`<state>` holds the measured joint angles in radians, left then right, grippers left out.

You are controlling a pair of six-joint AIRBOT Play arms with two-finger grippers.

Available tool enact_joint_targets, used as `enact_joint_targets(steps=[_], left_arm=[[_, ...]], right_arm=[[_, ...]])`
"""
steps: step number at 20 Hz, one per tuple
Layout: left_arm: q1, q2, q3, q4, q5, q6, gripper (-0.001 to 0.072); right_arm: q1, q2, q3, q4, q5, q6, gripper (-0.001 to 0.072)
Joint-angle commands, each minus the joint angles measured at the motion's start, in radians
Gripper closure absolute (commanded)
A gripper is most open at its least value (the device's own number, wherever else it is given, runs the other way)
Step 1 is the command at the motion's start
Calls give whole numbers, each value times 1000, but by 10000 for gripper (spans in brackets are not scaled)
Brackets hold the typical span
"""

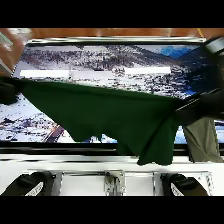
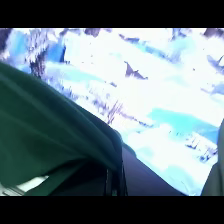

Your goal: Fold the shirts.

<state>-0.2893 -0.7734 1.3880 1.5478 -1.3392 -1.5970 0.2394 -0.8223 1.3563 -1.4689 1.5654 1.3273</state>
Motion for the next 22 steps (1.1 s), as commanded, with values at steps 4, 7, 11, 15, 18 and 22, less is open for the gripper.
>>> enact_joint_targets(steps=[4,7,11,15,18,22], left_arm=[[1,-5,-396,8,146,-148,672],[1,-43,-486,-130,274,-148,672],[0,-130,-522,-233,348,-147,671],[1,-170,-521,-239,341,-147,671],[1,-163,-520,-239,328,-144,671],[1,-163,-521,-239,288,-143,671]], right_arm=[[0,-201,-331,55,-602,-2,647],[0,-398,-331,174,-951,50,646],[0,-596,-331,404,-1057,140,646],[-59,-550,-295,306,-850,97,78],[-195,-402,-220,1,-529,82,79],[-539,-283,-328,37,-142,44,79]])
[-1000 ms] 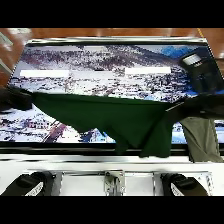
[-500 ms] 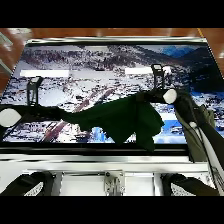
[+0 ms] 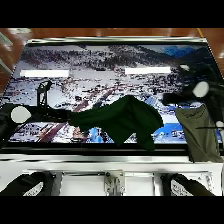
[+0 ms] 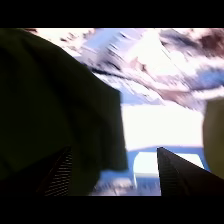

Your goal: Fold the shirts.

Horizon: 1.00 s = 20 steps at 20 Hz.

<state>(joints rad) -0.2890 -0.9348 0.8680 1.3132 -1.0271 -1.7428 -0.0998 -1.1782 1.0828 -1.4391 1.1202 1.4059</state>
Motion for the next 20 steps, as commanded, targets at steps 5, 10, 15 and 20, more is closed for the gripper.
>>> enact_joint_targets(steps=[5,10,15,20], left_arm=[[0,-2,-1,-5,-28,6,671],[0,-2,-1,-5,-29,6,671],[0,-2,-1,-4,-28,6,671],[0,-2,-1,-4,-28,6,671]], right_arm=[[-372,90,-460,331,346,-120,78],[-282,90,-636,377,157,-114,79],[-212,90,-668,475,49,-104,151],[-169,5,-669,481,27,-106,131]])
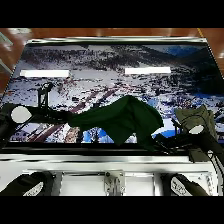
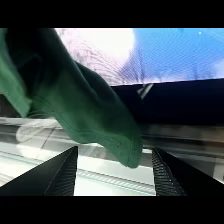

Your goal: Fold the shirts.

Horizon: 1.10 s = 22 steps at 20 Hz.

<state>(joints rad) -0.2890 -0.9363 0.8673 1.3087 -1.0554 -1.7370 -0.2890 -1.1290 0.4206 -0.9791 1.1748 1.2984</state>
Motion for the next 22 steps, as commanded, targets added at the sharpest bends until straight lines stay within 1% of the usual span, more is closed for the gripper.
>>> enact_joint_targets(steps=[1,2,3,5,6,7,9,10,12,13,14,15,17,19,20,22], left_arm=[[0,0,0,0,0,0,671],[0,0,0,0,0,0,671],[0,0,0,0,0,0,671],[1,0,0,0,0,0,671],[2,1,1,0,2,0,671],[2,6,4,2,11,1,671],[11,26,49,23,18,74,671],[24,38,92,27,18,111,671],[55,77,243,23,18,139,671],[72,97,341,23,19,153,672],[91,118,464,23,24,170,672],[113,135,587,23,32,187,671],[171,158,845,31,58,196,671],[230,169,1060,42,67,196,671],[253,174,1139,59,64,196,671],[275,203,1218,138,26,196,672]], right_arm=[[20,-70,-6,35,-29,0,132],[20,-95,-6,62,-38,-10,192],[20,-113,-6,90,-61,-13,320],[20,-115,-4,140,-100,-14,630],[20,-106,6,162,-98,-39,646],[20,-89,27,176,-72,-84,647],[20,-31,93,235,34,-185,647],[18,19,139,330,107,-225,647],[18,147,256,613,215,-302,647],[17,215,332,732,216,-317,647],[7,285,430,816,183,-324,647],[-10,344,530,848,111,-323,647],[-67,447,749,806,-74,-296,647],[-114,510,928,676,-238,-210,647],[-132,527,998,602,-276,-171,647],[-157,549,1109,462,-288,-103,647]])
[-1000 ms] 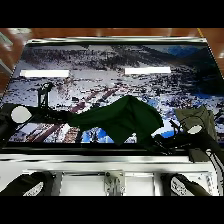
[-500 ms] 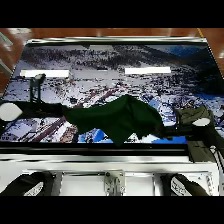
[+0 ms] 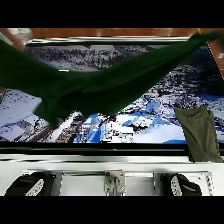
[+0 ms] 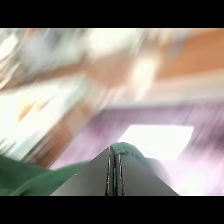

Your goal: Fold the shirts.

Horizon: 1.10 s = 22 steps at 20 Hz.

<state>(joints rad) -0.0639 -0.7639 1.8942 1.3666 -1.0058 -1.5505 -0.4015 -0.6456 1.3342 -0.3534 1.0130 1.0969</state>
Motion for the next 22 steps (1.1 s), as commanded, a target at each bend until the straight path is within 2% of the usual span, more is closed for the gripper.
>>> enact_joint_targets(steps=[1,3,6,8,11,14,16,17,19,22], left_arm=[[53,56,191,140,-59,10,672],[53,87,186,238,-180,10,672],[53,105,185,249,-358,10,671],[53,103,177,249,-407,10,671],[53,103,99,237,-455,9,671],[53,102,-76,231,-518,9,671],[53,102,-241,230,-526,-48,671],[53,101,-328,219,-523,-64,671],[53,82,-506,214,-462,-63,671],[53,-21,-661,204,-220,-63,671]], right_arm=[[-46,77,231,-225,-123,126,647],[-46,97,267,-296,-116,174,647],[-46,121,270,-357,-80,208,647],[-46,123,270,-418,-16,234,647],[-46,100,270,-552,174,285,647],[-46,7,266,-676,467,332,647],[-45,-73,208,-693,567,341,647],[-35,-110,153,-691,540,341,647],[19,-196,40,-683,372,335,648],[177,-396,-26,-685,34,323,648]])
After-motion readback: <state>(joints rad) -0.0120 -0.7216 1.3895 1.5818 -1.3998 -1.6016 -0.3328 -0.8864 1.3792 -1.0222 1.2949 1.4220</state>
